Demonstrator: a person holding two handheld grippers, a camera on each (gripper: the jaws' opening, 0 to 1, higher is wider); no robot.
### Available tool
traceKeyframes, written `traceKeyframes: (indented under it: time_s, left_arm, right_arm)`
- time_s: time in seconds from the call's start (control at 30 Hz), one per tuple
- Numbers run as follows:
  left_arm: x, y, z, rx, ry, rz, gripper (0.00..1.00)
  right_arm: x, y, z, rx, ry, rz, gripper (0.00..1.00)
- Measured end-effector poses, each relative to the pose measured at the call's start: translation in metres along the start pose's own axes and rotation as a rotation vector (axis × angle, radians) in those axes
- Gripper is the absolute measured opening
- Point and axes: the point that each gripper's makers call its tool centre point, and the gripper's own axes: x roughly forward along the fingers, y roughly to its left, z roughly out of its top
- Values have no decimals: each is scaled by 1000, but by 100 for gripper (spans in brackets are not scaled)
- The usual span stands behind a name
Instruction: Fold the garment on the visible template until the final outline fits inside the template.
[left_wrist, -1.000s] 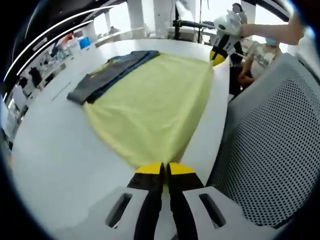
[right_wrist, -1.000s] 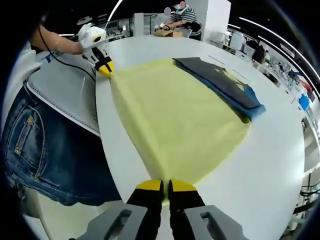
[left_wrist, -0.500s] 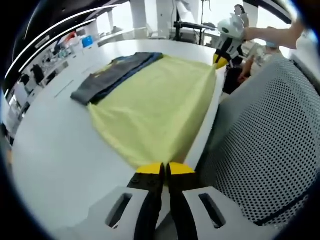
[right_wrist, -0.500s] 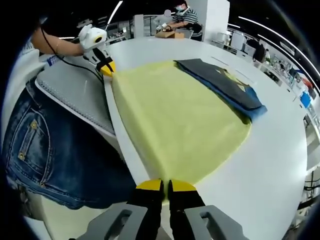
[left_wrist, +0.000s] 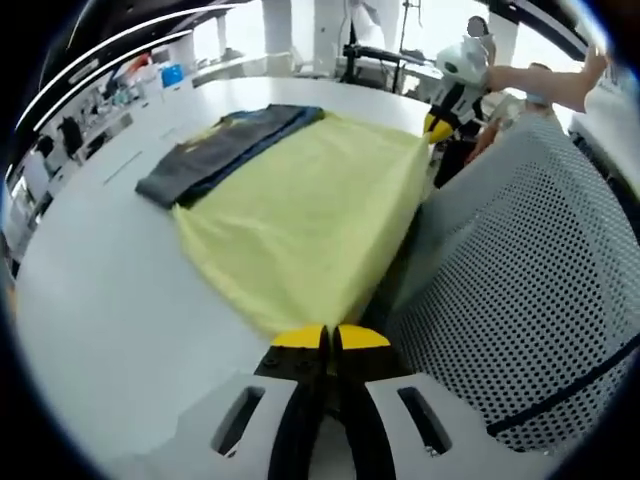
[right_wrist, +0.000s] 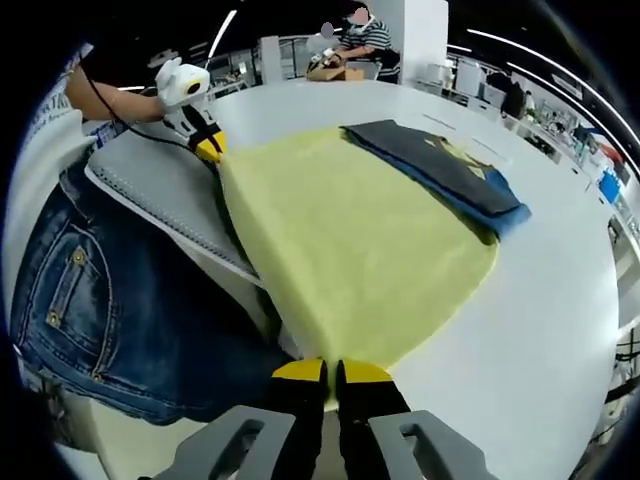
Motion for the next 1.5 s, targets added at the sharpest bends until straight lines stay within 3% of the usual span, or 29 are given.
traceKeyframes:
  time_s: [0.3, 0.53, 1.5]
  left_arm:
    - [-7, -3, -2, -26, -3, -20, 0]
    - [-15, 3, 13, 18, -7, -33, 0]
    - [-29, 86, 94, 139, -68, 45, 0]
  right_arm:
    - [-6, 9, 5, 0, 6, 29, 0]
    - [-14, -3, 20, -35, -8, 1, 0]
    - [-29, -85, 99, -154, -100, -128, 0]
